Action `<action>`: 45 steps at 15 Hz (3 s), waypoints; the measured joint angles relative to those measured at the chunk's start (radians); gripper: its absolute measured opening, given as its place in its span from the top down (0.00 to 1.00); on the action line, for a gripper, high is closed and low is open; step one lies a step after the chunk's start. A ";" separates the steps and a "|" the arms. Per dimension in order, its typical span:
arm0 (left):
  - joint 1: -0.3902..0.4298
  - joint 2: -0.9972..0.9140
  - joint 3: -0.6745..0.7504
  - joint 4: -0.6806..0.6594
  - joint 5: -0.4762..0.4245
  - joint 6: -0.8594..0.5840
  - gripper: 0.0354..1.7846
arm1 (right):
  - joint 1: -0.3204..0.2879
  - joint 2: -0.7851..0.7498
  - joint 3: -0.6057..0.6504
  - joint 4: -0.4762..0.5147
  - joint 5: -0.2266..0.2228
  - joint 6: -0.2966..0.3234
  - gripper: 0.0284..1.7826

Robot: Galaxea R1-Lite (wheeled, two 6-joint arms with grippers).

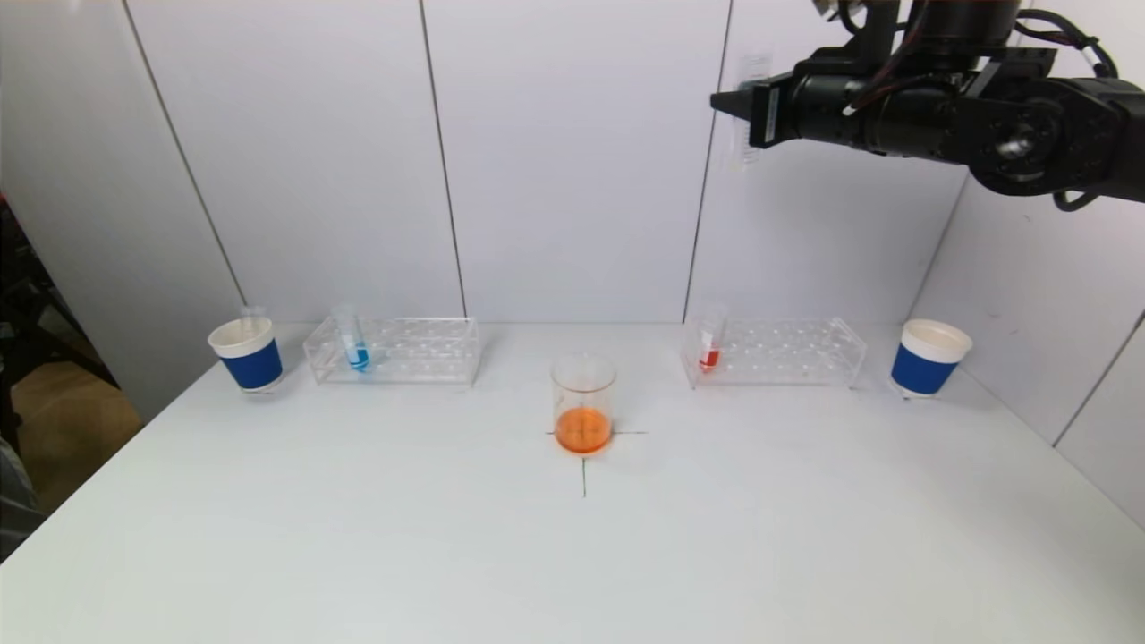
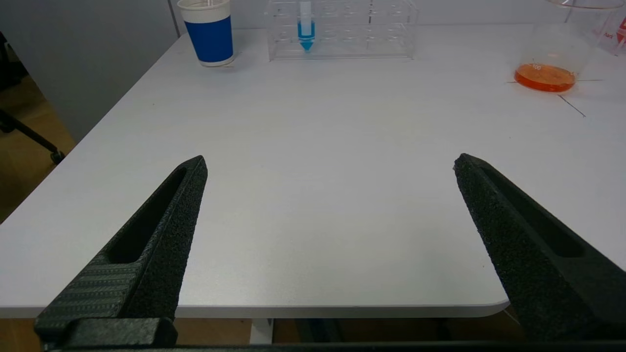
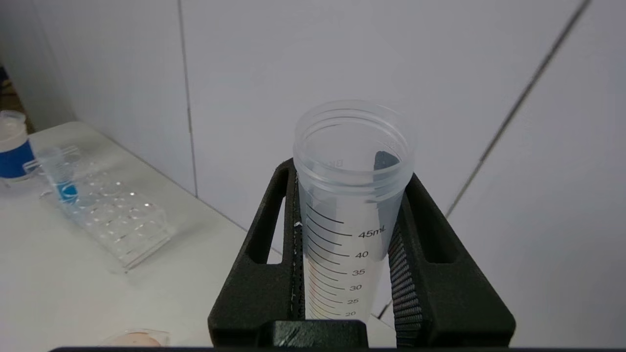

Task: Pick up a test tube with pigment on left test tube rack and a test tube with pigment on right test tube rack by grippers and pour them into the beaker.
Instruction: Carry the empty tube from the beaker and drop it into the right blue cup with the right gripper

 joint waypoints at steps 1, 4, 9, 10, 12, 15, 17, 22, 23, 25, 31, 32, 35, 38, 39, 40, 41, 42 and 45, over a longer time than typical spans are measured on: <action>0.000 0.000 0.000 0.000 0.000 0.000 0.01 | -0.036 -0.008 0.012 -0.004 -0.001 0.012 0.71; 0.000 0.000 0.000 0.000 0.000 0.000 0.01 | -0.157 -0.018 0.035 -0.007 -0.036 0.053 0.71; 0.000 0.000 0.000 0.000 0.000 0.000 0.01 | -0.347 0.005 0.059 -0.012 -0.046 0.103 0.71; 0.000 0.000 0.000 0.000 0.000 0.000 0.01 | -0.377 0.015 0.063 -0.014 -0.047 0.105 0.71; 0.000 0.000 0.000 -0.001 0.000 0.000 0.01 | -0.431 0.037 0.069 -0.018 -0.047 0.107 0.71; 0.000 0.000 0.000 0.000 0.000 0.000 0.01 | -0.489 0.073 0.099 -0.078 -0.047 0.108 0.71; 0.000 0.000 0.000 0.000 0.000 0.000 0.01 | -0.513 0.089 0.146 -0.130 -0.047 0.110 0.71; 0.000 0.000 0.000 0.000 0.000 0.000 0.01 | -0.547 0.121 0.292 -0.298 -0.044 0.106 0.71; 0.000 0.000 0.000 0.000 0.000 -0.001 0.01 | -0.551 0.128 0.315 -0.327 -0.043 0.102 0.71; 0.000 0.000 0.000 0.000 0.000 0.000 0.01 | -0.559 0.142 0.349 -0.360 -0.043 0.101 0.71; 0.000 0.000 0.000 0.000 0.000 0.000 0.01 | -0.564 0.178 0.456 -0.471 -0.039 0.093 0.71; 0.000 0.000 0.000 0.000 0.000 0.000 0.01 | -0.564 0.186 0.476 -0.499 -0.038 0.093 0.71; 0.000 0.000 0.000 0.000 0.000 0.000 0.01 | -0.564 0.206 0.523 -0.553 -0.038 0.094 0.71; 0.000 0.000 0.000 0.000 0.000 0.000 0.01 | -0.564 0.227 0.557 -0.604 -0.038 0.093 0.71; 0.000 0.000 0.000 0.000 0.000 0.000 0.01 | -0.564 0.233 0.566 -0.611 -0.038 0.092 0.71; 0.000 0.000 0.000 0.000 0.000 0.000 0.01 | -0.564 0.238 0.573 -0.620 -0.038 0.093 0.71; 0.000 0.000 0.000 0.000 0.000 0.000 0.01 | -0.564 0.244 0.582 -0.637 -0.037 0.094 0.71; 0.000 0.000 0.000 0.000 0.000 0.000 0.01 | -0.564 0.251 0.592 -0.653 -0.037 0.095 0.71; 0.000 0.000 0.000 0.000 0.000 0.000 0.01 | -0.564 0.269 0.622 -0.693 -0.037 0.096 0.71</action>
